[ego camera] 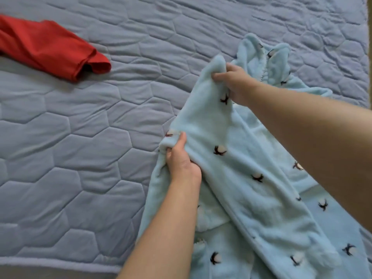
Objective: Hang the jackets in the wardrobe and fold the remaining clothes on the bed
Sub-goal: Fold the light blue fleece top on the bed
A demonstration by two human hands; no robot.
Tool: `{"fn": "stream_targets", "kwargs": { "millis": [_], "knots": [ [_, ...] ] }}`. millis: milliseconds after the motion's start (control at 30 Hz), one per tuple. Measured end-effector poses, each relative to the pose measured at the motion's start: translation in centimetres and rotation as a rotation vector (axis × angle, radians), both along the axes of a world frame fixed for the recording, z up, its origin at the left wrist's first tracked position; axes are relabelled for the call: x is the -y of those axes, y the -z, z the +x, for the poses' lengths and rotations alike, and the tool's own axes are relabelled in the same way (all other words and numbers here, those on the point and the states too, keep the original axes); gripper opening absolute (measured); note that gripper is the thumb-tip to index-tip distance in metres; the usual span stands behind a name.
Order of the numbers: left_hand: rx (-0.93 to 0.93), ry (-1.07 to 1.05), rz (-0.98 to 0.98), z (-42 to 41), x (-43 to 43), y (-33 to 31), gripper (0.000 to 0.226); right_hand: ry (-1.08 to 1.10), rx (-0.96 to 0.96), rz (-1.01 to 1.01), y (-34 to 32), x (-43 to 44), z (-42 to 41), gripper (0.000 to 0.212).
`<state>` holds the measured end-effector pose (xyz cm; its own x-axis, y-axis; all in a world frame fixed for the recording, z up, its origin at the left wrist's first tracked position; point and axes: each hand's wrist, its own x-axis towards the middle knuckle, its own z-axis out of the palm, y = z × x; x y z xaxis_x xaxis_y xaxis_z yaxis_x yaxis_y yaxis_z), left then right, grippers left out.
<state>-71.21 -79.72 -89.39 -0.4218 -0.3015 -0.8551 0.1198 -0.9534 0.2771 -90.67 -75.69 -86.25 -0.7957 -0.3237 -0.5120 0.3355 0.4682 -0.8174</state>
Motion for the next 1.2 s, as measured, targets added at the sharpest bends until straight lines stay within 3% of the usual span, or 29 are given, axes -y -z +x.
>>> {"fn": "stream_targets", "kwargs": {
  "millis": [100,200,333,500,567,633,667,733,800,900,1067,1200],
  "knots": [
    [0.051,0.024,-0.077,0.3,0.0,0.4,0.037,-0.121,-0.073,0.106,0.9,2.8,0.0,0.026],
    [-0.027,0.087,0.032,0.7,0.6,0.8,0.037,-0.225,-0.098,0.303,3.0,3.8,0.7,0.041],
    [-0.066,0.105,0.013,0.4,2.1,1.4,0.037,-0.209,-0.145,0.272,3.4,3.4,0.7,0.068],
    [-0.020,0.317,-0.137,2.2,3.5,-0.3,0.027,-0.376,-0.491,0.545,2.3,1.0,5.3,0.071],
    [0.154,0.512,-0.445,4.3,4.0,-1.0,0.017,-0.457,-0.623,0.647,1.2,-0.7,8.6,0.069],
    [0.451,0.757,-0.983,6.9,4.5,-1.7,0.007,-0.567,-0.654,0.671,0.1,-2.2,11.7,0.068],
    [0.565,0.824,-1.212,7.9,4.8,-1.8,0.013,-0.624,-0.641,0.679,-0.4,-2.9,12.9,0.067],
    [0.639,0.930,-1.372,7.6,6.0,-1.7,0.038,-0.701,-0.595,0.688,-0.9,-3.6,14.4,0.066],
    [0.612,1.129,-1.326,5.2,7.1,-1.8,0.037,-0.711,-0.591,0.657,-1.1,-3.4,15.0,0.065],
    [0.599,1.206,-1.420,2.6,8.2,-1.2,0.004,-0.645,-0.662,0.570,-0.7,-2.3,15.2,0.065],
    [0.571,1.165,-1.339,4.5,9.9,1.7,0.004,-0.785,-0.586,0.799,2.2,-3.4,15.8,0.061],
    [0.455,1.104,-1.142,6.6,9.6,1.0,0.020,-0.663,-0.634,0.778,2.0,-4.8,17.7,0.060]
  ]
}}
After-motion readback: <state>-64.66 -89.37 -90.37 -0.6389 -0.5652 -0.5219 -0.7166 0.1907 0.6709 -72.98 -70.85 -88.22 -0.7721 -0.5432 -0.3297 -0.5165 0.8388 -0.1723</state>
